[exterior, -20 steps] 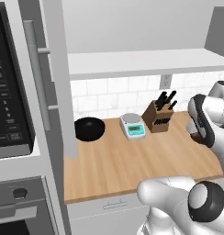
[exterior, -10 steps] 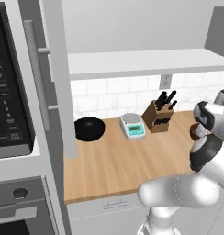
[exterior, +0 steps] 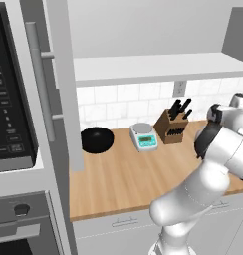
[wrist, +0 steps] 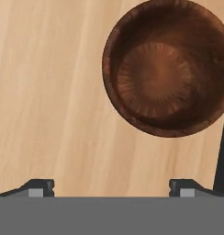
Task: Pick up the bowls on the counter and stack them on top of one another in the open cabinet. Place the smaller bowl on top of the larger bowl.
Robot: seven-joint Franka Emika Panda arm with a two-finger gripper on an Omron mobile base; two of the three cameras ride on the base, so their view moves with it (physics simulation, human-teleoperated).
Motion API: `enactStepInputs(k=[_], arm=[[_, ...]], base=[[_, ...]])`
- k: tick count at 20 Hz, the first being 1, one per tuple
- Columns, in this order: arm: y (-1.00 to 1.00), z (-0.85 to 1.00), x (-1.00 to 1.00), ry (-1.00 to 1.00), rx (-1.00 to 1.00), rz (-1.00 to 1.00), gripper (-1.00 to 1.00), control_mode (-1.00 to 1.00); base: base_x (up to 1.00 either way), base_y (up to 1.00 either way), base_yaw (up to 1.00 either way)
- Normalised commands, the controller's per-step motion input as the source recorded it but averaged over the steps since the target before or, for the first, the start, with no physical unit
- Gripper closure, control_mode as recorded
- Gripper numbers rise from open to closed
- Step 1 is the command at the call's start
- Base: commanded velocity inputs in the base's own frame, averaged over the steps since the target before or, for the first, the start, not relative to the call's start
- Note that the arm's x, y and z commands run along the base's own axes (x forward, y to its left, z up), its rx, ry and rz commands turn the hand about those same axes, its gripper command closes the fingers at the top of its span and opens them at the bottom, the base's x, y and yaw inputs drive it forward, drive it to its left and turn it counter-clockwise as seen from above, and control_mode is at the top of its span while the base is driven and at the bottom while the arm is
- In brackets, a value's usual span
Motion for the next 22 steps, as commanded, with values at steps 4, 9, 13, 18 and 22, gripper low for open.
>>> enactStepInputs(k=[4,9,13,18,22], arm=[[0.00,-0.41,0.46,0.09,-0.15,0.00,-1.00,-1.00],[0.00,-0.37,0.38,0.08,-0.11,0.00,-1.00,-1.00],[-0.14,-0.28,0.17,0.06,-0.01,0.00,-1.00,-1.00],[-0.13,-0.28,0.20,0.06,0.00,0.00,-1.00,-1.00],[-0.08,-0.22,0.14,0.05,0.00,0.00,1.00,-1.00]], base=[[0.00,0.00,0.00],[0.00,0.00,0.00],[0.00,0.00,0.00],[0.00,0.00,0.00],[0.00,0.00,0.00]])
